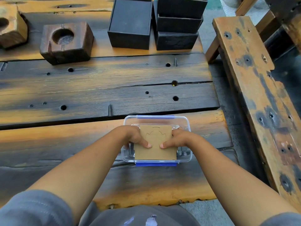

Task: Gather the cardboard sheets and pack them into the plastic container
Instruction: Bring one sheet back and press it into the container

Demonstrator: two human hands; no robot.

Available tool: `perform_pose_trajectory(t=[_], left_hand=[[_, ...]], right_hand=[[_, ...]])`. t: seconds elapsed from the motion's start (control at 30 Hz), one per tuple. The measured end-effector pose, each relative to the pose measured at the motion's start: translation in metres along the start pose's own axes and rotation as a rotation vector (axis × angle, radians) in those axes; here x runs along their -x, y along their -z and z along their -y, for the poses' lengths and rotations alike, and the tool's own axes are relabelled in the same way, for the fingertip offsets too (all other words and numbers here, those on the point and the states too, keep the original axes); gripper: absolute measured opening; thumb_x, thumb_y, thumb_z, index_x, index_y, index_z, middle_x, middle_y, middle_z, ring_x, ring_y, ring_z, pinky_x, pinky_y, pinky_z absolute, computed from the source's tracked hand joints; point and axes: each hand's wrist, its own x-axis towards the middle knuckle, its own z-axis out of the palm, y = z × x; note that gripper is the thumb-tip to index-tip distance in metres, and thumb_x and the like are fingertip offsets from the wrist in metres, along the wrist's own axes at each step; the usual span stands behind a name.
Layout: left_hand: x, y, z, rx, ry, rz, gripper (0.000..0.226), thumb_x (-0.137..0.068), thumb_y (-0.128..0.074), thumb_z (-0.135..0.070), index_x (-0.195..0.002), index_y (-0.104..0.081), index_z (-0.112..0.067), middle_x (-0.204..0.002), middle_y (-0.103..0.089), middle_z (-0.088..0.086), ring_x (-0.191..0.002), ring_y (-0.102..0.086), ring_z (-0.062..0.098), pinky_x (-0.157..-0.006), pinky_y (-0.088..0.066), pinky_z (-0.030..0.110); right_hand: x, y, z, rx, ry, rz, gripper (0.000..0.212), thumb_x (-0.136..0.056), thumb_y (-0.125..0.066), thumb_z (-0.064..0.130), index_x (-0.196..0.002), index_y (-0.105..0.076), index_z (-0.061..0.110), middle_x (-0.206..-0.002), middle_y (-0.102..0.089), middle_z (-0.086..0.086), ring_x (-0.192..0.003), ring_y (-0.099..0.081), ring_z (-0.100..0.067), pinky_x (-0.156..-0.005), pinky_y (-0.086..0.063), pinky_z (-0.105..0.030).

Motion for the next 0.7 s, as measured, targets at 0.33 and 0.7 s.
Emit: perform_pose_trajectory(t=[0.33, 0.7], left_hand=[[-0.0002, -0.0025, 0.0, -0.108, 0.045, 0.094, 0.086, -0.077, -0.08, -0.038, -0.147, -0.039, -0.011, -0.153, -0.042, 0.009, -0.14, -0.04, 0.032, -0.114, -0.038, 0.047], [-0.0004, -0.0037, 0.0011, -0.14, 0.056, 0.053, 0.085, -0.075, -0.08, -0.045, -0.144, -0.043, -0.01, -0.146, -0.048, 0.01, -0.131, -0.05, 0.033, -0.107, -0.046, 0.045]], right_hand=[[0.006, 0.0068, 0.0014, -0.016, 0.011, 0.051, 0.086, -0.065, -0.081, 0.057, -0.136, -0.053, 0.015, -0.141, -0.049, -0.002, -0.122, -0.054, -0.024, -0.107, -0.043, -0.041], [0.0087, 0.0059, 0.0021, -0.036, 0.05, 0.044, 0.102, -0.055, -0.089, 0.05, -0.142, -0.045, 0.016, -0.144, -0.039, 0.005, -0.125, -0.049, -0.022, -0.108, -0.043, -0.042]])
